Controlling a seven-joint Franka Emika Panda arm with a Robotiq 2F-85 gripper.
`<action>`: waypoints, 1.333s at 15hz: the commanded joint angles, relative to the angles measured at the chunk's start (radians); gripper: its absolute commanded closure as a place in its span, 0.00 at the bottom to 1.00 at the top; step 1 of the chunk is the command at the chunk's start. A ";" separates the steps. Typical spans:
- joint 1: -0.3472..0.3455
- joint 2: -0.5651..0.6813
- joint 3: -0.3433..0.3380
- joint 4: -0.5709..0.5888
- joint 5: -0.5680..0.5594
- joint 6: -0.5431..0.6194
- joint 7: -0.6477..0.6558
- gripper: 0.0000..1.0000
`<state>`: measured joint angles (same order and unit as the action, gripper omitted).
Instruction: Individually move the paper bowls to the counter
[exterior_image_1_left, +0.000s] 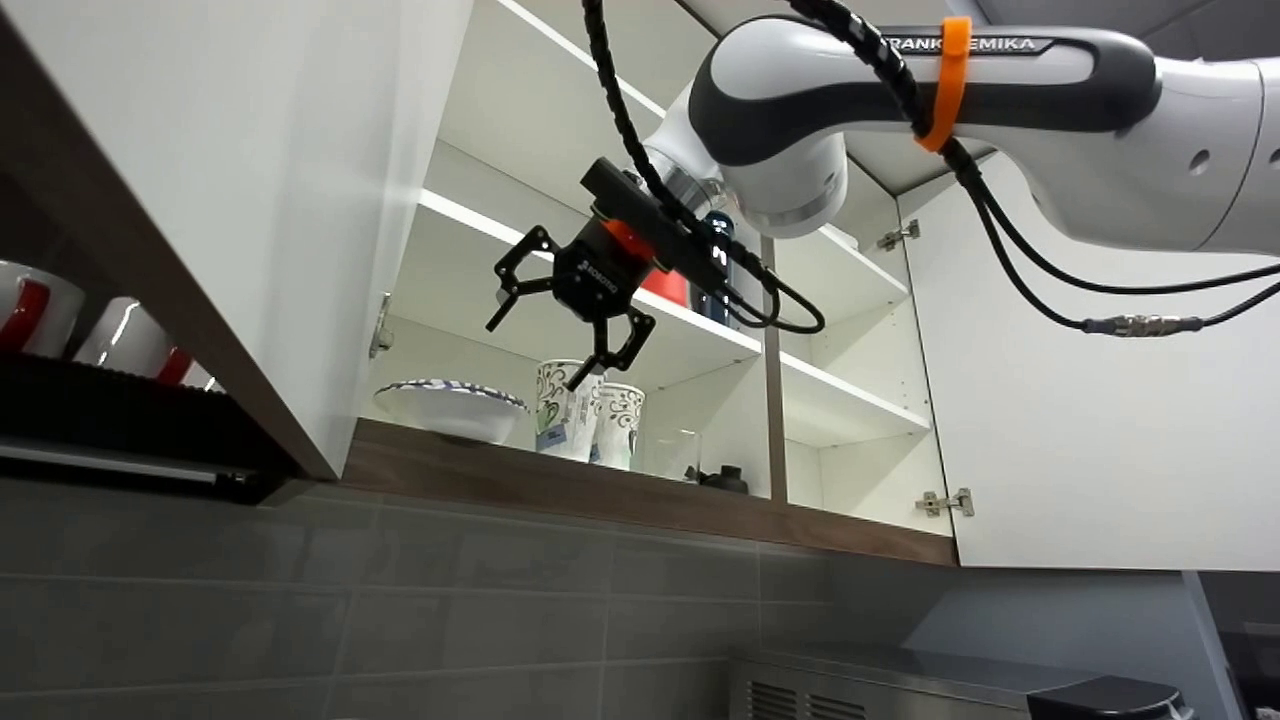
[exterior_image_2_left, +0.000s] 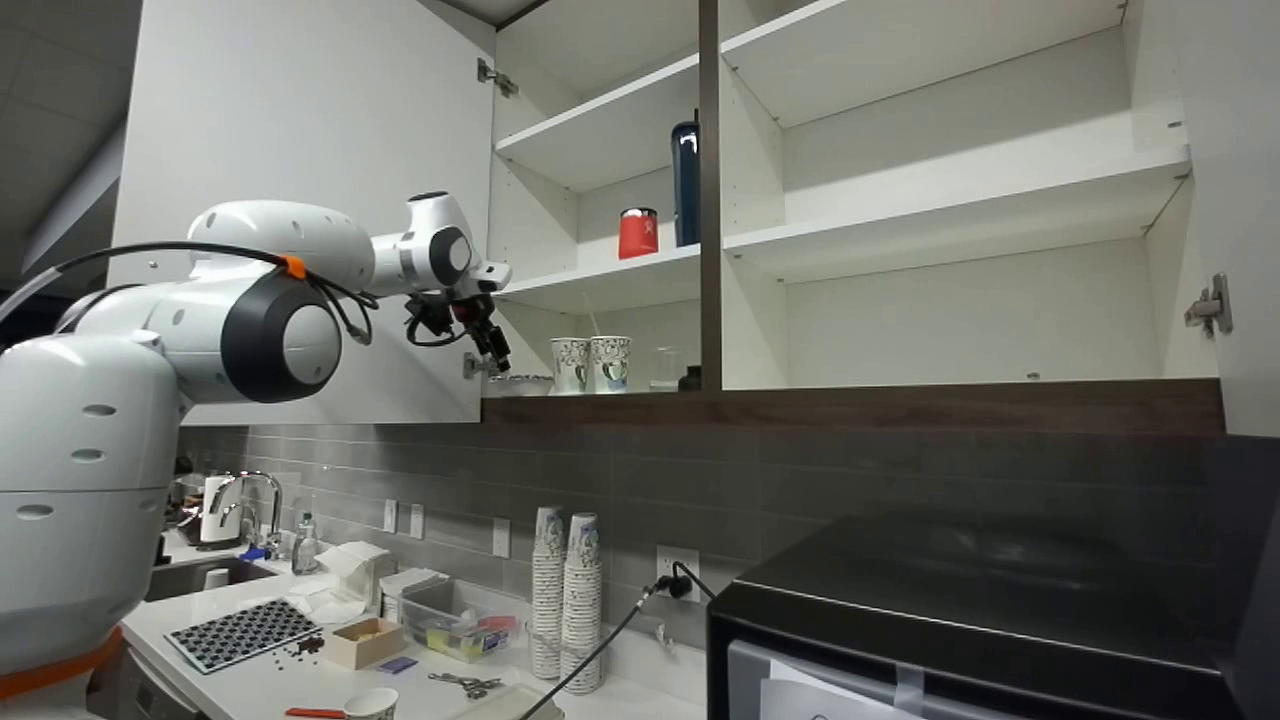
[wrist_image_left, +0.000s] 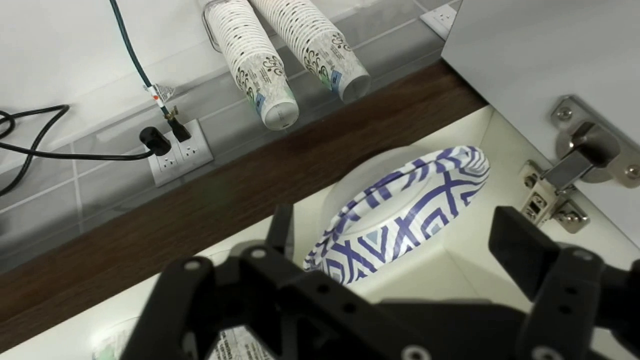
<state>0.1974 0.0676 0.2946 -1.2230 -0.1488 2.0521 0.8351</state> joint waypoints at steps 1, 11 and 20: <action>0.000 0.000 0.000 0.000 0.000 0.000 0.000 0.00; 0.013 0.087 -0.003 0.104 -0.093 -0.089 0.314 0.00; 0.032 0.155 -0.002 0.188 -0.108 -0.107 0.379 0.58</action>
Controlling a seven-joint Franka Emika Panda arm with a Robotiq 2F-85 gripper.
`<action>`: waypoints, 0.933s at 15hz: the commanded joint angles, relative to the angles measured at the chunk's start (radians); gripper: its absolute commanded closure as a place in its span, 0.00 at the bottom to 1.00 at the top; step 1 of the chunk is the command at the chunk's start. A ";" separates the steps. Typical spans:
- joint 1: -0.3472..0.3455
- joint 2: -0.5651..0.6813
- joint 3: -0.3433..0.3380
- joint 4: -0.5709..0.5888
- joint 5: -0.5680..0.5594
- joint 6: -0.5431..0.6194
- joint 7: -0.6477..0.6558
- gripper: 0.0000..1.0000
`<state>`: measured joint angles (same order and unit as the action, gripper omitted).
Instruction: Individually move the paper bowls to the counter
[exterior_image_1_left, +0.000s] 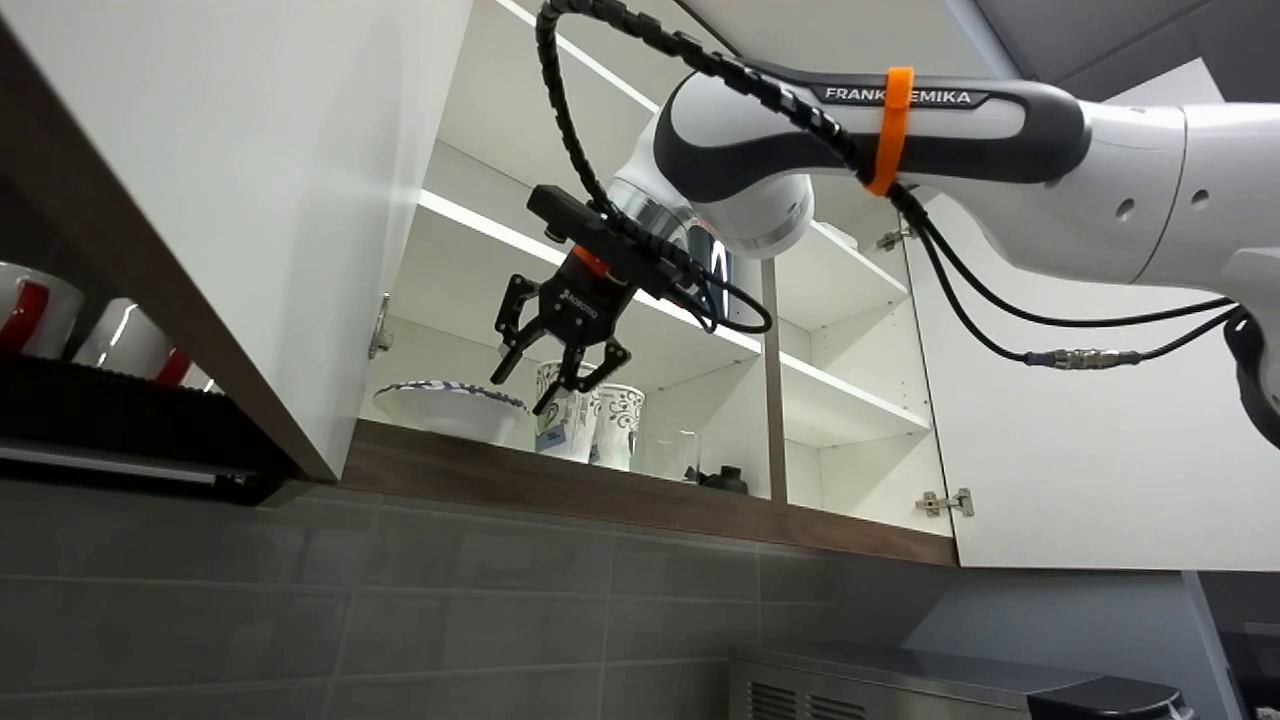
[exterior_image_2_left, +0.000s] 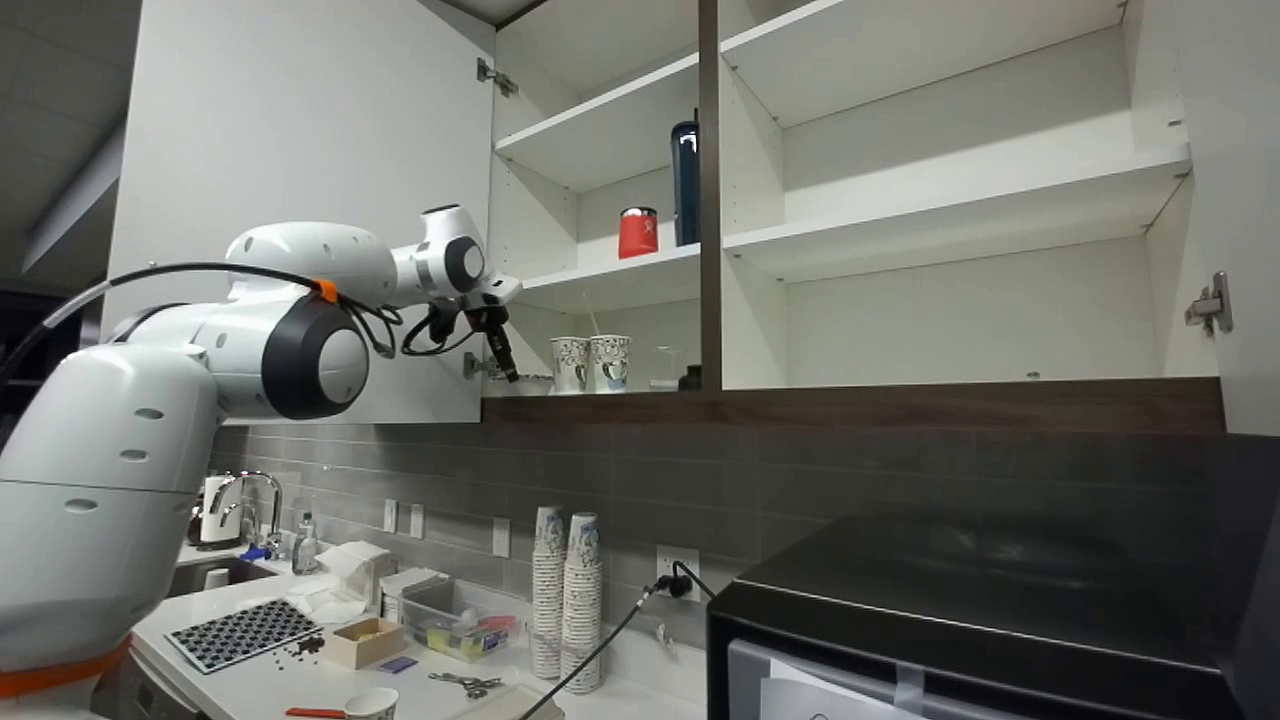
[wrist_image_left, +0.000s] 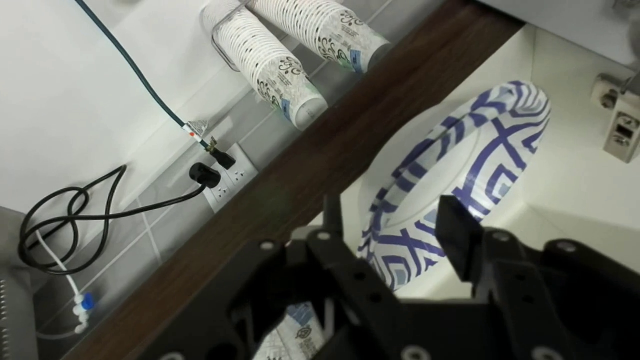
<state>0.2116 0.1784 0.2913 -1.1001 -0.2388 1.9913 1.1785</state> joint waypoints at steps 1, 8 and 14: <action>0.020 0.050 0.001 0.070 -0.020 -0.045 0.036 0.62; 0.026 0.058 -0.005 0.096 -0.032 -0.062 0.035 0.62; 0.031 0.063 -0.004 0.117 -0.062 -0.119 0.030 0.81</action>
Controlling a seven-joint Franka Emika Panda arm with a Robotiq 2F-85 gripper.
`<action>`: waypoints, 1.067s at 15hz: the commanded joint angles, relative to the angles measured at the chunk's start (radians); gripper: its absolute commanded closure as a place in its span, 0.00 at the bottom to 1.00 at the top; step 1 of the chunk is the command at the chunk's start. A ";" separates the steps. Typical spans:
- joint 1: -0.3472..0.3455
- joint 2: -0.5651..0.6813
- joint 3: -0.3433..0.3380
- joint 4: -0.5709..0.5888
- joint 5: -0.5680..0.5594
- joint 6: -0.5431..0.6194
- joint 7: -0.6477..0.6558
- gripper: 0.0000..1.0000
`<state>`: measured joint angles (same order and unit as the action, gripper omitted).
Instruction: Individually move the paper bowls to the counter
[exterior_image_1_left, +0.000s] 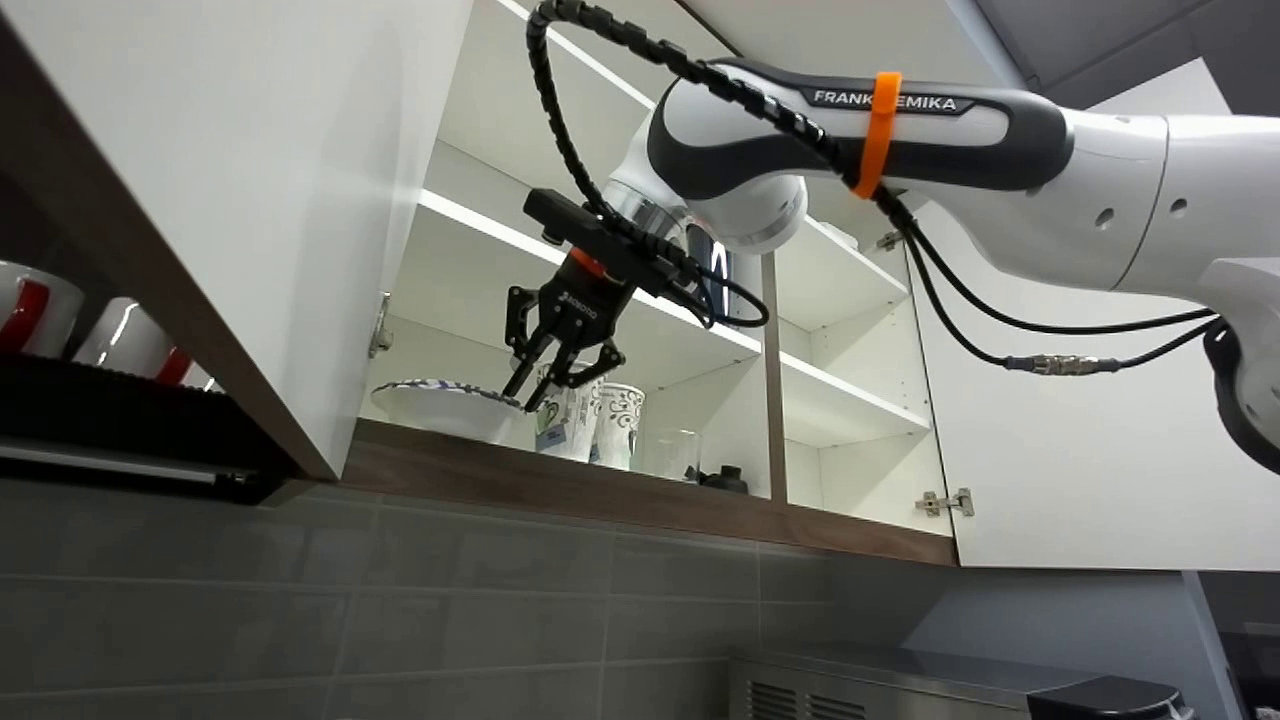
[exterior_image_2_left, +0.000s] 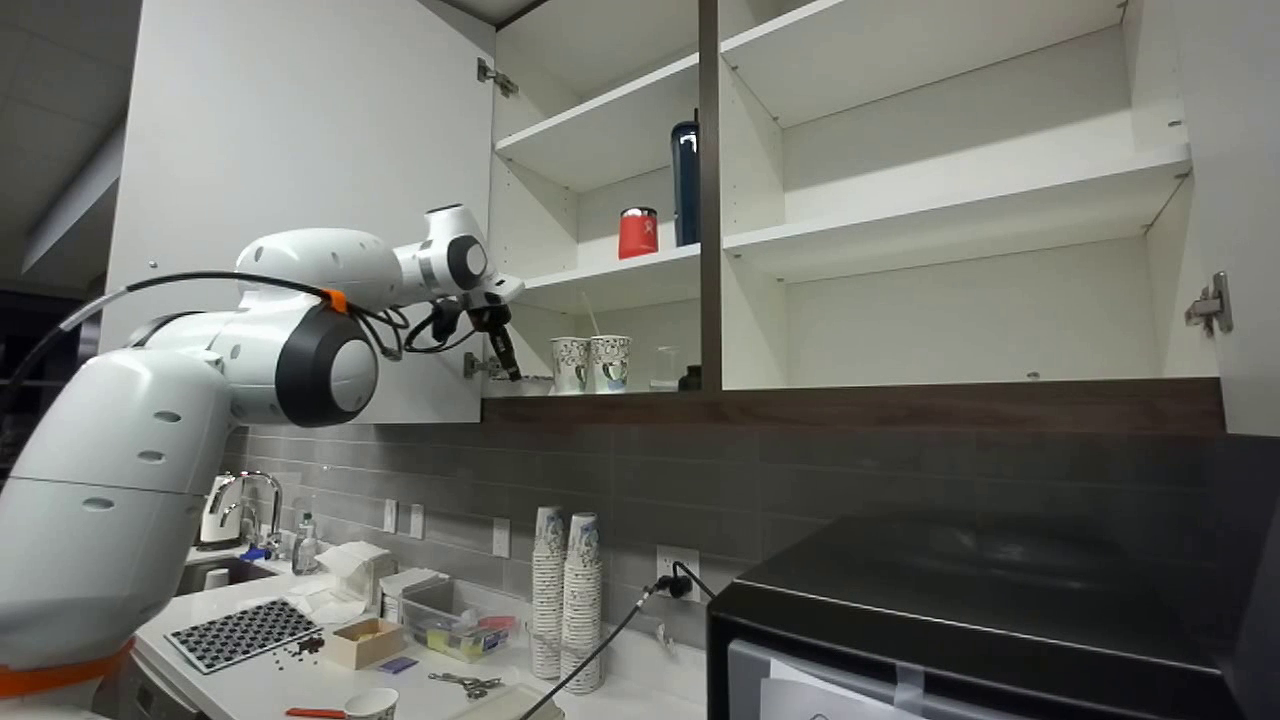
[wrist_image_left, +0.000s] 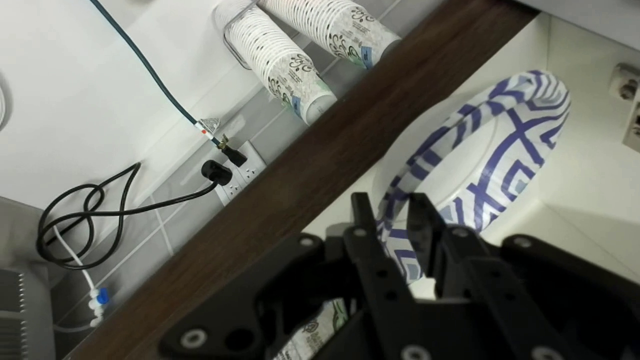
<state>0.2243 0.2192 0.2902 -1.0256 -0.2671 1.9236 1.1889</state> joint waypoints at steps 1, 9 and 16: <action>0.019 0.024 -0.003 0.047 -0.038 -0.060 0.019 0.78; 0.026 0.048 -0.001 0.079 -0.050 -0.070 0.017 0.58; 0.037 0.070 -0.003 0.114 -0.060 -0.073 0.012 1.00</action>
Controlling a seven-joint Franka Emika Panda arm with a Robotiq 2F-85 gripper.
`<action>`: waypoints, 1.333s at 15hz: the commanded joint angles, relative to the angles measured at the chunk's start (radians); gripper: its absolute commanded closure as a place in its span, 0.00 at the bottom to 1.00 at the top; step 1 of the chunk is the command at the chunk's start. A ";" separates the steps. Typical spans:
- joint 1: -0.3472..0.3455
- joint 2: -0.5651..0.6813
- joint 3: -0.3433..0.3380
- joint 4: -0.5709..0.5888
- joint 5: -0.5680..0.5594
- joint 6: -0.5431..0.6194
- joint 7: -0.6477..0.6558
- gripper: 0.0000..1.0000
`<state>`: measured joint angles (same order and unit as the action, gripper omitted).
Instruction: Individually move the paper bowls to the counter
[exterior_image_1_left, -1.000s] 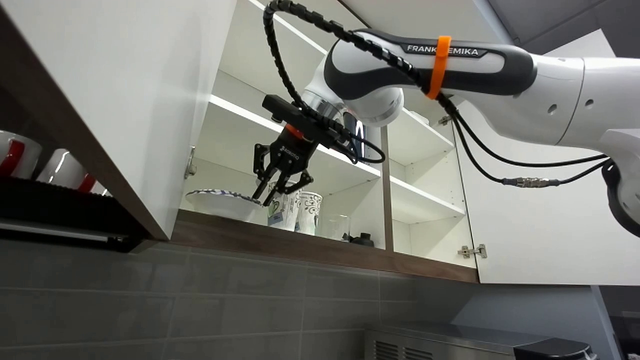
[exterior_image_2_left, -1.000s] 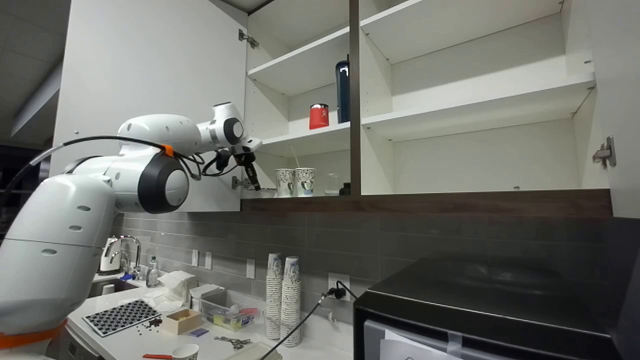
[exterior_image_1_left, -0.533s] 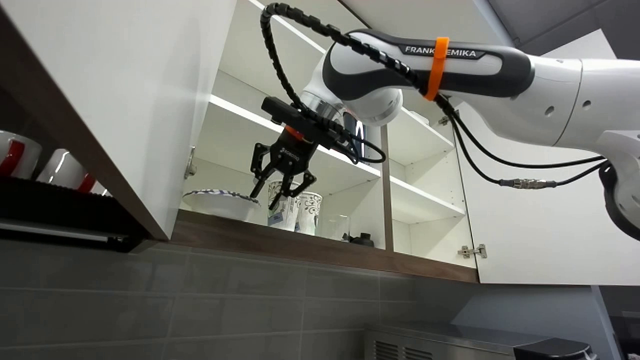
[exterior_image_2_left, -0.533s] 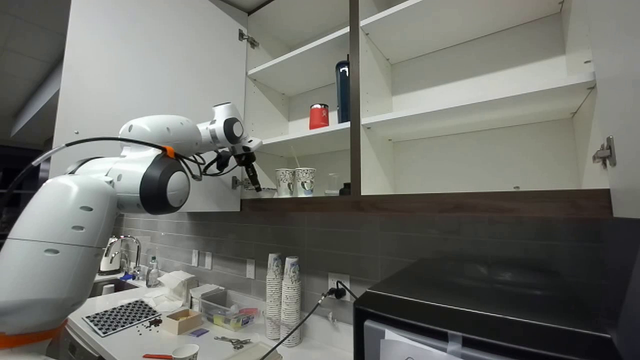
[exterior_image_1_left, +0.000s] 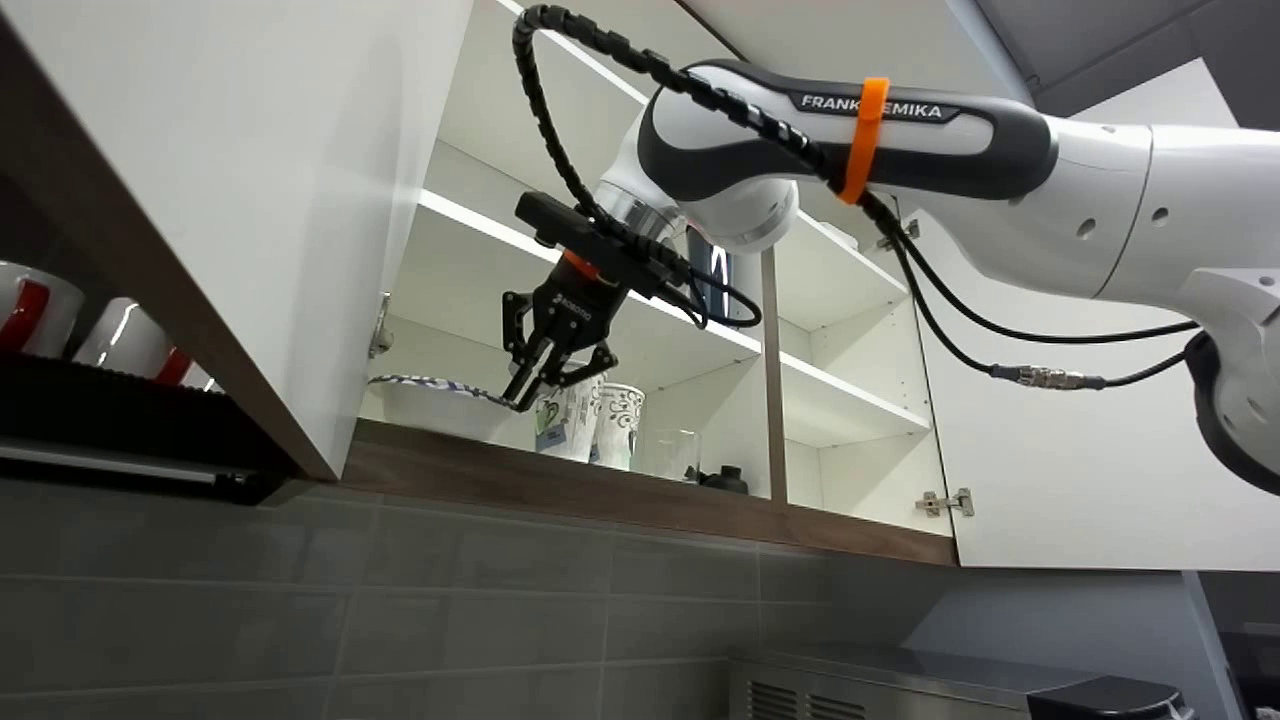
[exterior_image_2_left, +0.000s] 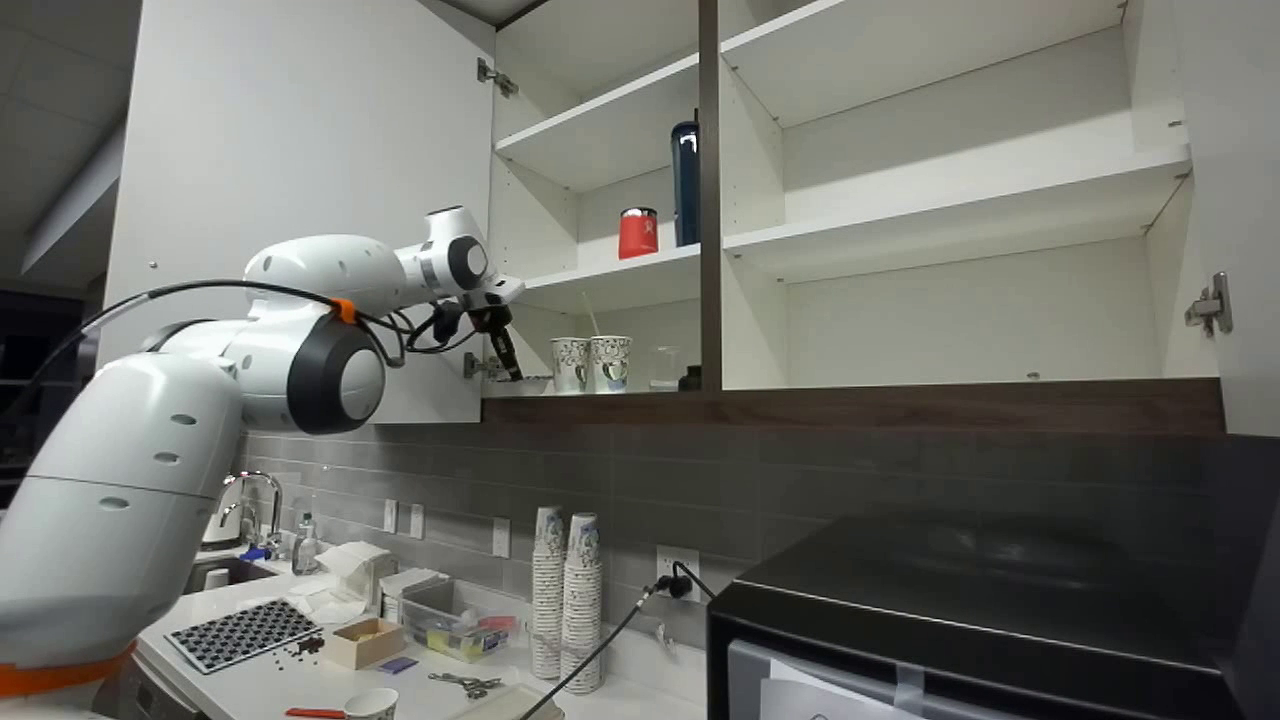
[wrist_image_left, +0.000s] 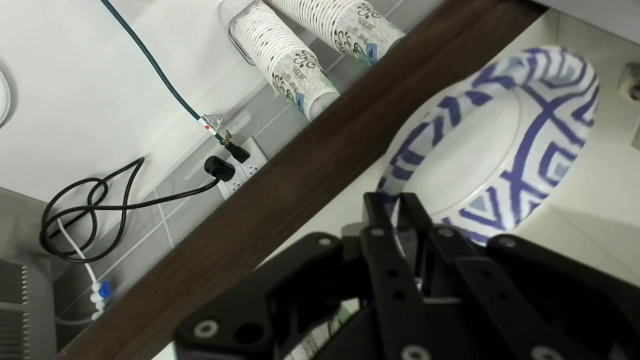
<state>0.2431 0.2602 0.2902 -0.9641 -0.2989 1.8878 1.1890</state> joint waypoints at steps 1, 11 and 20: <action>0.019 0.031 -0.004 0.056 -0.030 -0.038 0.012 1.00; 0.013 0.059 -0.004 0.101 -0.008 -0.013 0.057 0.99; 0.006 0.096 0.001 0.149 0.016 0.048 0.152 0.99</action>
<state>0.2468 0.3247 0.2884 -0.8571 -0.3024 1.9049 1.2969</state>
